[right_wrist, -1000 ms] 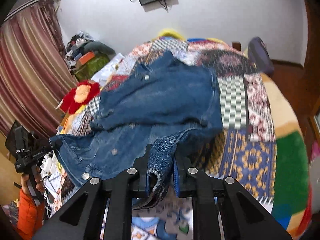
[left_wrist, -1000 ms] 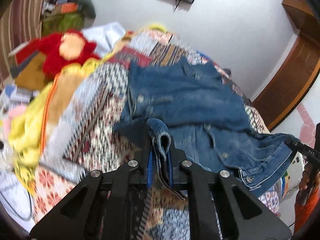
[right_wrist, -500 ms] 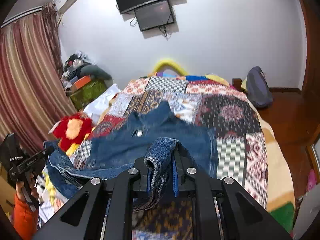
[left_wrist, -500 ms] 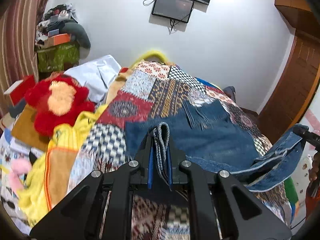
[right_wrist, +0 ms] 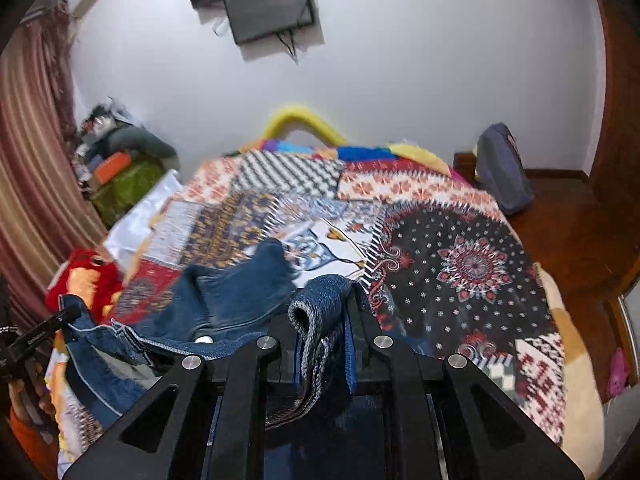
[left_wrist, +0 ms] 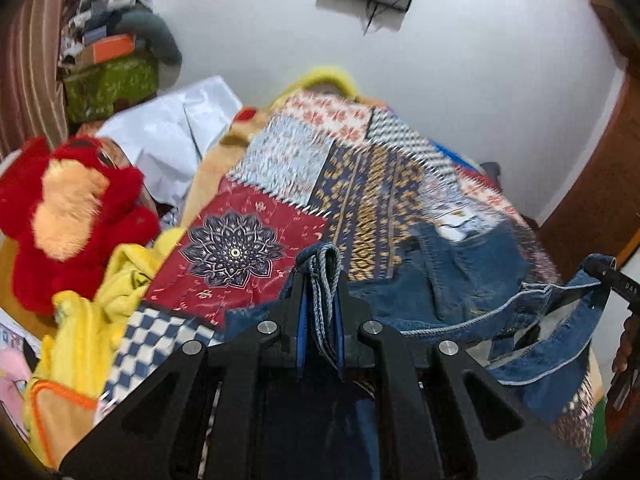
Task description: Fold large clothes
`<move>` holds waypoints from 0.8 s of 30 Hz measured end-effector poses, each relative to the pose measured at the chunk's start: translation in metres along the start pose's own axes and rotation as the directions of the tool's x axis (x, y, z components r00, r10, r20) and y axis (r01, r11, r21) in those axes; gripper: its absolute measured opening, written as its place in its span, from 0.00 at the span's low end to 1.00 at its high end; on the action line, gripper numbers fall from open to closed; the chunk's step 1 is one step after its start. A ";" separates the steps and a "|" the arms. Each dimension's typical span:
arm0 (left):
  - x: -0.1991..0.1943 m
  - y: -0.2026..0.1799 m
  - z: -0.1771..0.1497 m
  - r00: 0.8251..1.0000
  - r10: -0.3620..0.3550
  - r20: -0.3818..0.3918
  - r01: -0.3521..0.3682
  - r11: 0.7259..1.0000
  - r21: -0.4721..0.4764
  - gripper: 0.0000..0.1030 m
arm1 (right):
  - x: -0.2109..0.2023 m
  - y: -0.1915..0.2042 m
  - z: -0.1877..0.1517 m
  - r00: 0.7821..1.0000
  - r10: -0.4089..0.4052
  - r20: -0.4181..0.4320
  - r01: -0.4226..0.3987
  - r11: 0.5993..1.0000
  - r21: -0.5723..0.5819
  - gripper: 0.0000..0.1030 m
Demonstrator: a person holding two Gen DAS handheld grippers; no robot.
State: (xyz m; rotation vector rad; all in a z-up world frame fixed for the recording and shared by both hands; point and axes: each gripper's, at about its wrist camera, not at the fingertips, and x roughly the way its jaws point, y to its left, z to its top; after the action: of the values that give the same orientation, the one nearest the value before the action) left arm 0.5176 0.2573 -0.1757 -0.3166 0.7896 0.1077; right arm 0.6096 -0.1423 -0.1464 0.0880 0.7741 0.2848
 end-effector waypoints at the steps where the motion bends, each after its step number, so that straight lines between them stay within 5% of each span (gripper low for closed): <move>1: 0.009 0.002 0.001 1.000 0.008 -0.014 -0.008 1.000 -0.008 0.10 | 0.019 -0.004 0.000 1.000 -0.010 -0.020 0.010 1.000 0.010 0.12; 7: 0.069 0.014 -0.008 0.991 0.071 -0.112 -0.075 0.997 -0.034 0.13 | 0.088 -0.032 -0.008 0.987 -0.014 -0.157 0.029 0.995 0.096 0.13; 12: 0.088 0.023 -0.014 0.983 0.123 -0.133 -0.129 0.991 -0.039 0.25 | 0.093 -0.056 -0.014 0.978 0.089 -0.191 -0.057 0.984 0.166 0.13; 16: 0.089 0.024 -0.008 0.976 0.165 -0.144 -0.169 0.985 -0.014 0.28 | 0.077 -0.053 -0.008 0.979 0.078 -0.189 -0.060 0.993 0.101 0.13; 19: 0.087 0.013 -0.005 0.957 0.257 -0.131 -0.248 0.965 0.083 0.29 | 0.056 -0.045 -0.001 0.986 0.063 -0.156 -0.055 0.997 0.058 0.13; 23: 0.086 0.019 -0.004 0.902 0.413 -0.129 -0.389 0.904 0.176 0.27 | 0.034 -0.039 0.008 0.992 0.027 -0.120 -0.024 0.999 0.030 0.13; 24: 0.085 0.027 -0.003 0.900 0.409 -0.149 -0.386 0.908 0.163 0.27 | 0.030 -0.038 0.010 0.993 0.001 -0.120 0.001 1.000 0.015 0.13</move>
State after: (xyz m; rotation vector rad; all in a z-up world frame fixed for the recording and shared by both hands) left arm 0.5692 0.2803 -0.2448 -0.0356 1.0307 0.4171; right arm 0.6455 -0.1698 -0.1668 0.0861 0.8959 0.2861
